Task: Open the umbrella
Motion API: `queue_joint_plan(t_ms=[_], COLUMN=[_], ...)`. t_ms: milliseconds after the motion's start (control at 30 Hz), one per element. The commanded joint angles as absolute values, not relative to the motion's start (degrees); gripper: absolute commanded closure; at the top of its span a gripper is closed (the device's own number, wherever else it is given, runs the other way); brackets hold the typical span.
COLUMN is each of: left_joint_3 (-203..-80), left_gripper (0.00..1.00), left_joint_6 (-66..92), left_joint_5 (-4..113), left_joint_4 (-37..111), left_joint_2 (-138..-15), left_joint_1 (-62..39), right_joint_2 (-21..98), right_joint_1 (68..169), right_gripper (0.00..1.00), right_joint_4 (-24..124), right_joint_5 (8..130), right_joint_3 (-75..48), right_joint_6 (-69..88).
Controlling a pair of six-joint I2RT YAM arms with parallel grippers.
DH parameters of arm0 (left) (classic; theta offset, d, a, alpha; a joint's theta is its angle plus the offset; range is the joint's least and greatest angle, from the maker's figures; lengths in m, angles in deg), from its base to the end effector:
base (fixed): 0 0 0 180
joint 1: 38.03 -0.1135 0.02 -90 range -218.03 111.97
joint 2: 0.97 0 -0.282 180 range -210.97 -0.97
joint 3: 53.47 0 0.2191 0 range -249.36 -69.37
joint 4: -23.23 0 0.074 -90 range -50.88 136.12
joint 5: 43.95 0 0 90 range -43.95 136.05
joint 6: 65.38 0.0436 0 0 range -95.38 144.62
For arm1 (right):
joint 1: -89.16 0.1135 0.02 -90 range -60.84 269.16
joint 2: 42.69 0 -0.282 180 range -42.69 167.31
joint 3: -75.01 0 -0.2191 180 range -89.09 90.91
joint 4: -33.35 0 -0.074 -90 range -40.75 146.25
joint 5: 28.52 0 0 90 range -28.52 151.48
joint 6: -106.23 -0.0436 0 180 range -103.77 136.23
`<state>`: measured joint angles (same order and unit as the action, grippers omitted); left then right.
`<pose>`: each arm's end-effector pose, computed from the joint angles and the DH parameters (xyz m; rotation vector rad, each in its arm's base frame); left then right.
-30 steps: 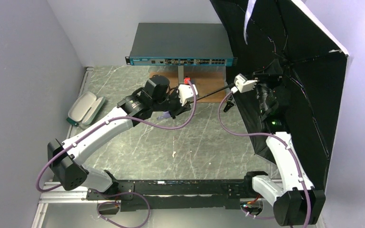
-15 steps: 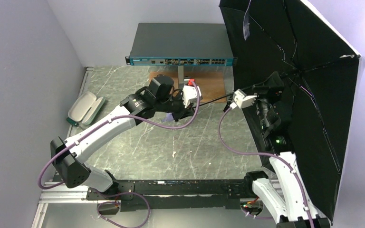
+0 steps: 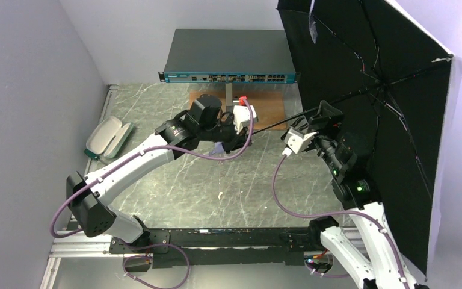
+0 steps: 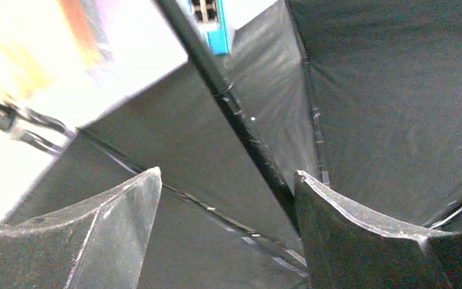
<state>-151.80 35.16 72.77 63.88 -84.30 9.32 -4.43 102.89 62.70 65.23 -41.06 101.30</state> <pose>0.1893 -0.2344 0.4014 1.2632 1.6496 -0.8712 0.1094 0.0297 0.3755 -1.3339 1.0741 -0.8905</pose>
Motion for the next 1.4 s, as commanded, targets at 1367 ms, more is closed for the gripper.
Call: queue_joint_plan(t_ms=[1367], left_joint_3=[-126.01], left_gripper=[1.0], left_joint_6=[-18.95], left_joint_5=[71.09], left_joint_4=[22.22], left_joint_2=[-67.15], left_joint_1=[-28.04], right_joint_2=[-3.79], right_joint_1=[103.77], right_gripper=[0.17], right_joint_4=[83.56], right_joint_5=[82.24], right_joint_3=[-33.77], right_joint_6=[60.39])
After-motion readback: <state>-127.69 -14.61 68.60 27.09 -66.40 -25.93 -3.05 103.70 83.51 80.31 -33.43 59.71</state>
